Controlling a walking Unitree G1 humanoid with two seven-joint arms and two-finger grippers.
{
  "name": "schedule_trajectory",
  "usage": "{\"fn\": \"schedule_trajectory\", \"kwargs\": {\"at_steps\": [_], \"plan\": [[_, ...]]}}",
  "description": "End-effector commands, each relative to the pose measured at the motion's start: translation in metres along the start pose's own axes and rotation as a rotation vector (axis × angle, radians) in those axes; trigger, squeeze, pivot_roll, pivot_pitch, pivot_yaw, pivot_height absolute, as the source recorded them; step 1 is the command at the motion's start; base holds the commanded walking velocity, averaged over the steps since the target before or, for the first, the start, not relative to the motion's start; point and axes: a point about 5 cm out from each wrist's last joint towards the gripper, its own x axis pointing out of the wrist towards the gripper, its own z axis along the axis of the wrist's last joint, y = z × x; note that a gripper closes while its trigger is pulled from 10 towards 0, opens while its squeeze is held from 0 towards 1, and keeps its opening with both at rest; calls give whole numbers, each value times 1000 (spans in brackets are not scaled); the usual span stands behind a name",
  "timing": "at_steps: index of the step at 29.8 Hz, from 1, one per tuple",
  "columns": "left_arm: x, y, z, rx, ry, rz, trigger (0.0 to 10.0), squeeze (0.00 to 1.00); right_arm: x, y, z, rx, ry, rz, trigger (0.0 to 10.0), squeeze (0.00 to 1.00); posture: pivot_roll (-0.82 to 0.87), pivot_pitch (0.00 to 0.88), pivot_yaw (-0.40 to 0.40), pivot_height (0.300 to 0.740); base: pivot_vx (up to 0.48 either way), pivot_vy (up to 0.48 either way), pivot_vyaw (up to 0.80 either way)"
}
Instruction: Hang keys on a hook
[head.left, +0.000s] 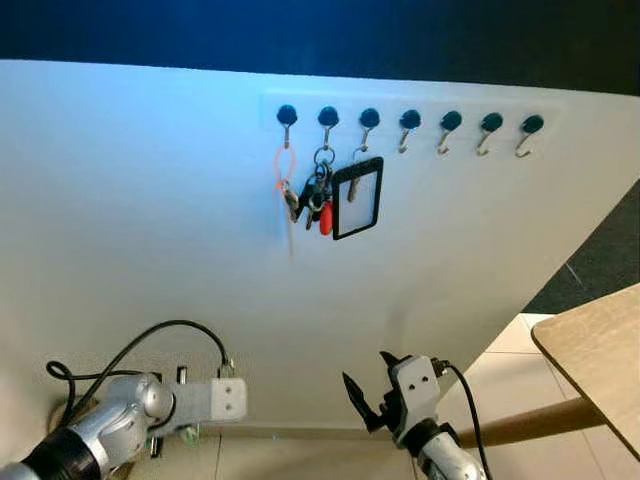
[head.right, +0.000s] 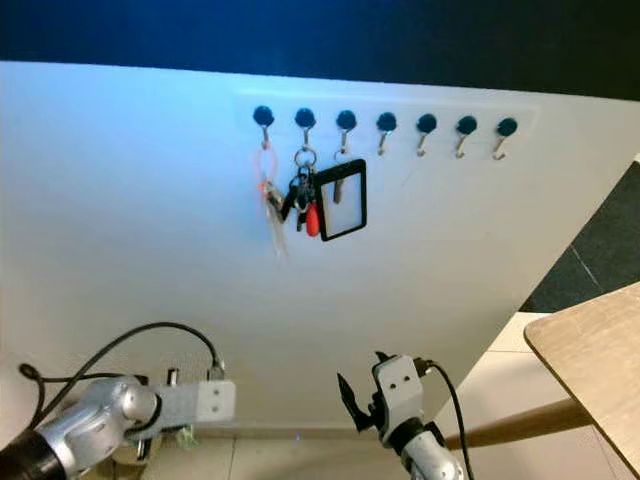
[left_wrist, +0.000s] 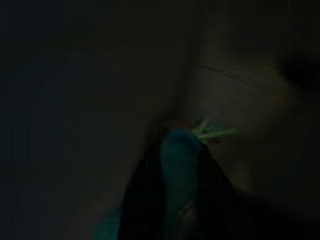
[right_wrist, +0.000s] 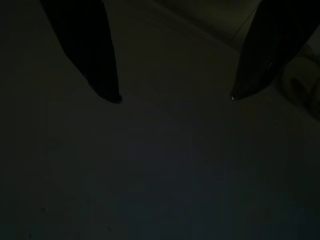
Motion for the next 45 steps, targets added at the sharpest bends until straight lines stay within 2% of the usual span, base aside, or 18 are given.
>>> {"fn": "schedule_trajectory", "kwargs": {"at_steps": [1, 3, 6, 7, 8, 10, 11, 15, 17, 18, 19, 22, 24, 25, 27, 31, 35, 45], "plan": [[5, -7, -3, -225, -41, 9, 10000, 0, -4, -1, -7, 9, 41, -11, 10000, 0, 67, 63, -50, 740, 0, 0, 0], [7, -24, 5, -432, -122, -133, 10000, 0, -3, -1, -7, 10, 42, -12, 10000, 0, 68, 63, -50, 740, 0, 0, 0], [7, -33, 5, -318, -99, -153, 10000, 0, -3, -1, -7, 10, 43, -9, 10000, 0, 68, 62, -48, 740, 0, 0, 0], [12, -31, -5, -122, -16, -61, 10000, 0, -3, 0, -7, 9, 43, -6, 10000, 0, 67, 61, -51, 740, 0, 0, 0], [13, -30, -7, -84, 0, -38, 10000, 0, -3, 0, -7, 8, 44, -5, 10000, 0, 67, 61, -51, 740, 0, 0, 0], [8, -48, 5, -197, -71, -227, 10000, 0, -3, 0, -7, 8, 46, -5, 10000, 0, 69, 59, -51, 740, 0, 0, 0], [0, -57, 20, -175, -160, -355, 10000, 0, -3, 0, -8, 8, 48, -4, 10000, 0, 68, 58, -50, 740, 0, 0, 0], [-14, -52, 35, -124, -238, -416, 10000, 0, -4, -1, -8, 7, 51, -6, 10000, 0, 69, 56, -50, 740, 0, 0, 0], [-34, -31, 62, -77, -397, -410, 10000, 0, -4, -1, -8, 9, 51, -9, 10000, 0, 73, 52, -50, 740, 0, 0, 0], [-34, -31, 62, -77, -397, -410, 10000, 0, -4, -1, -8, 9, 51, -9, 10000, 0, 73, 52, -50, 740, 0, 0, 0], [-52, -19, 82, 15, -525, -416, 10000, 0, -4, 0, -8, 9, 49, -7, 10000, 0, 77, 50, -48, 740, 0, 0, 0], [-71, -3, 103, 107, -643, -382, 10000, 0, -4, 1, -7, 8, 34, -1, 10000, 0, 79, 50, -47, 740, 0, 0, 0], [-75, 4, 109, 125, -663, -358, 10000, 0, -4, 2, -6, 9, 23, 2, 10000, 0, 80, 51, -46, 740, 0, 0, 0], [-87, 20, 123, 170, -712, -306, 10000, 0, -5, 4, -4, 11, 1, 9, 10000, 0, 81, 52, -44, 740, 0, 0, 0], [-97, 31, 132, 209, -750, -279, 10000, 0, -5, 4, -2, 8, -13, 11, 10000, 0, 81, 53, -44, 740, 0, 0, 0], [-111, 44, 145, 237, -804, -242, 10000, 0, -7, 4, -2, 11, -24, 4, 10000, 0, 84, 53, -42, 740, 0, 0, 0], [-148, 71, 180, 331, -953, -148, 10000, 0, -10, 3, 14, 17, -126, -10, 10000, 0, 88, 54, -39, 740, 0, 0, 0], [-168, 106, 215, 324, -1059, 122, 10000, 0, -14, 1, 25, 6, -184, -16, 10000, 0, 85, 56, -36, 740, 0, 0, 0]]}}
